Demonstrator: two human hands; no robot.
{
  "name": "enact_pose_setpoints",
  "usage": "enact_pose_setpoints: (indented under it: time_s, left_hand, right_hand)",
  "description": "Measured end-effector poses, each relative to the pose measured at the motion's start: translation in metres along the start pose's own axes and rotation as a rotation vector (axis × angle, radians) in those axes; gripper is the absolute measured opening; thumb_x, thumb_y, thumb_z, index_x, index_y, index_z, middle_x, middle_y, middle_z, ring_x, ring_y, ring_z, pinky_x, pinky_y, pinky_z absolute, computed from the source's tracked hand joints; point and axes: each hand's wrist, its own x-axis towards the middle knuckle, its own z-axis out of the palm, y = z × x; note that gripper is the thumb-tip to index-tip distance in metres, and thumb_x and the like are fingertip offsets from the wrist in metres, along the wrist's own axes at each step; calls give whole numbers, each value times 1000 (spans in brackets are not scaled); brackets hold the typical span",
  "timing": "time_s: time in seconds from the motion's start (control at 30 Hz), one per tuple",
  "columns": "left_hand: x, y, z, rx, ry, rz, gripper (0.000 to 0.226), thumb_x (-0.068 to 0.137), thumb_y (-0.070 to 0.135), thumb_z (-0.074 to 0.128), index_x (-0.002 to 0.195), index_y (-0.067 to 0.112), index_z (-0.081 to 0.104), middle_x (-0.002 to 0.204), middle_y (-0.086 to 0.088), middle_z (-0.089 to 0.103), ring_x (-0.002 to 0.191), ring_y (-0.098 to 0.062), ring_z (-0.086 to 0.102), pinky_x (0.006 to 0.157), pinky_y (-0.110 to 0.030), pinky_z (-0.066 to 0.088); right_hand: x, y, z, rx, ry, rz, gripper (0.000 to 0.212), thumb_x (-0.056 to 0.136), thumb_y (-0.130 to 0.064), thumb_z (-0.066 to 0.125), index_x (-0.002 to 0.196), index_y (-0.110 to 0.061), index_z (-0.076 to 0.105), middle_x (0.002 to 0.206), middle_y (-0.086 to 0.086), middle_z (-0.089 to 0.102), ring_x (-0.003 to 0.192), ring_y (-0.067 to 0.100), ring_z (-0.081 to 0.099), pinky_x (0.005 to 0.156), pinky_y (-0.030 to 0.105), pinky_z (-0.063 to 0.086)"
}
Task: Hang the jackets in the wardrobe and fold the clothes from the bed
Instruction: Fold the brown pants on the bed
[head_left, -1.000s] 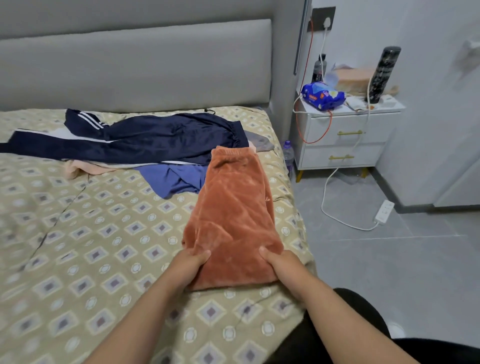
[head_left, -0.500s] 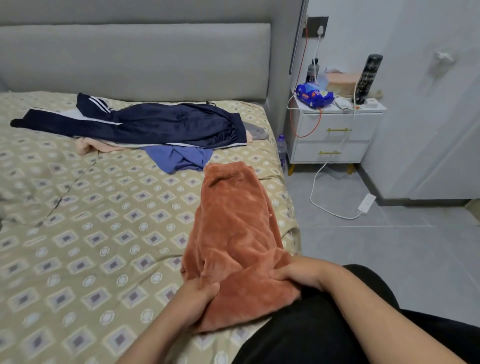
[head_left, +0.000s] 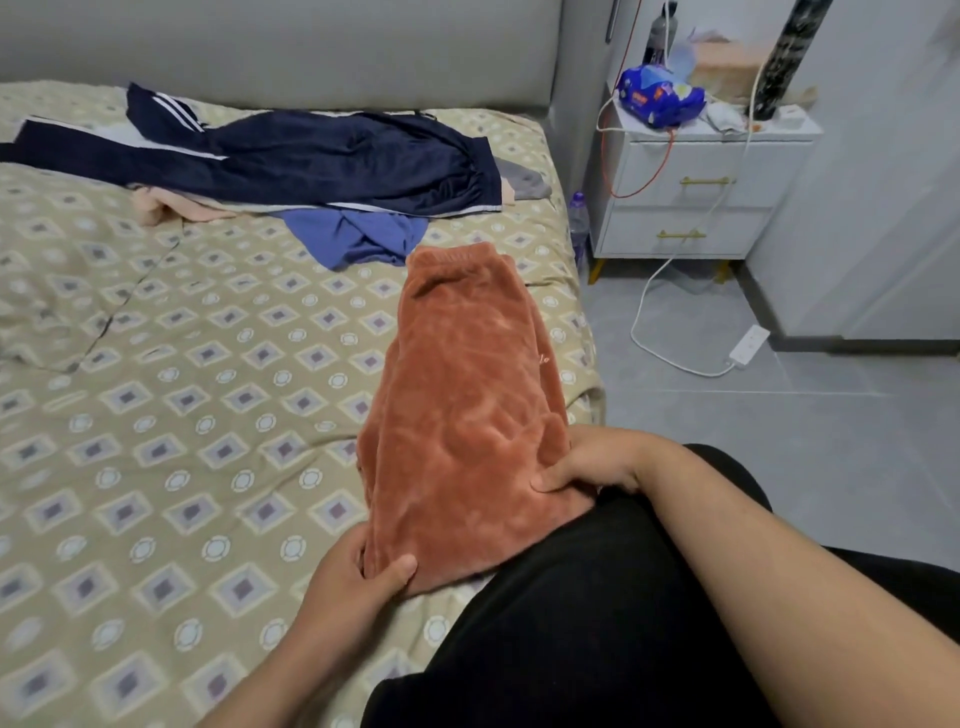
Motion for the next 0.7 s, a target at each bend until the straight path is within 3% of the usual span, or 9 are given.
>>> enact_pose_setpoints:
  time_s: [0.1, 0.23, 0.3, 0.37, 0.43, 0.5, 0.53, 0.6, 0.7]
  left_hand:
    - [13, 10, 4, -58, 158, -40, 22, 89, 28, 71, 107, 19, 63, 99, 0, 73, 93, -17, 70, 78, -31, 51]
    - [34, 35, 8, -108, 330, 18, 23, 90, 40, 62, 104, 23, 58, 105, -4, 69, 93, -21, 68, 80, -44, 55]
    - [43, 52, 8, -161, 364, 50, 20, 90, 35, 63, 102, 19, 58, 100, -8, 69, 85, -23, 68, 68, -41, 55]
    - [52, 68, 6, -252, 399, 57, 24, 84, 31, 65, 99, 13, 59, 97, -12, 70, 86, -29, 70, 72, -46, 57]
    - [58, 78, 1, -337, 420, 62, 31, 83, 29, 66, 106, 9, 58, 102, -15, 70, 90, -30, 70, 74, -44, 58]
    - [55, 82, -3, -363, 415, 116, 33, 94, 21, 63, 126, 20, 53, 115, -7, 66, 98, -18, 70, 78, -33, 57]
    - [49, 83, -4, -334, 391, 176, 41, 97, 19, 60, 136, 27, 49, 119, 1, 65, 103, -10, 68, 83, -27, 56]
    - [37, 86, -7, -189, 307, 327, 46, 96, 15, 62, 136, 36, 53, 120, 18, 62, 107, 7, 62, 91, -18, 52]
    - [27, 83, -19, 265, 74, 420, 84, 70, 23, 86, 139, 46, 44, 131, 28, 46, 116, 11, 49, 101, -20, 41]
  right_hand:
    - [3, -4, 1, 299, 146, -69, 21, 86, -4, 71, 103, -16, 69, 103, 3, 75, 100, 18, 69, 90, 30, 53]
    - [3, -4, -2, 559, 314, -118, 18, 91, -14, 67, 107, -6, 68, 102, 14, 75, 96, 25, 72, 85, 36, 55]
    - [-2, -6, -2, 631, 361, -161, 43, 85, -31, 74, 119, -5, 65, 109, 15, 73, 103, 27, 71, 88, 36, 55]
    - [-11, -6, -3, 644, 361, -263, 90, 57, -52, 90, 131, -10, 58, 118, 11, 71, 110, 25, 68, 87, 33, 56]
    - [-21, -1, -2, 630, 351, -317, 125, 35, -51, 98, 143, -28, 40, 131, 3, 62, 113, 17, 67, 86, 28, 56]
    - [-34, 3, 6, 387, 375, -315, 141, 41, -40, 99, 155, -40, 16, 146, -8, 44, 124, 9, 57, 99, 25, 50]
    - [-41, 2, 12, 171, 389, -299, 135, 50, -33, 96, 155, -43, 12, 146, -18, 38, 126, 3, 50, 102, 19, 44]
    - [-48, 1, 25, -190, 441, -329, 108, 67, -23, 87, 148, -53, 22, 131, -34, 39, 114, -11, 48, 90, 2, 37]
    - [-51, -3, 31, -251, 602, -419, 63, 75, -17, 78, 103, -67, 52, 97, -39, 63, 91, -19, 58, 75, 3, 40]
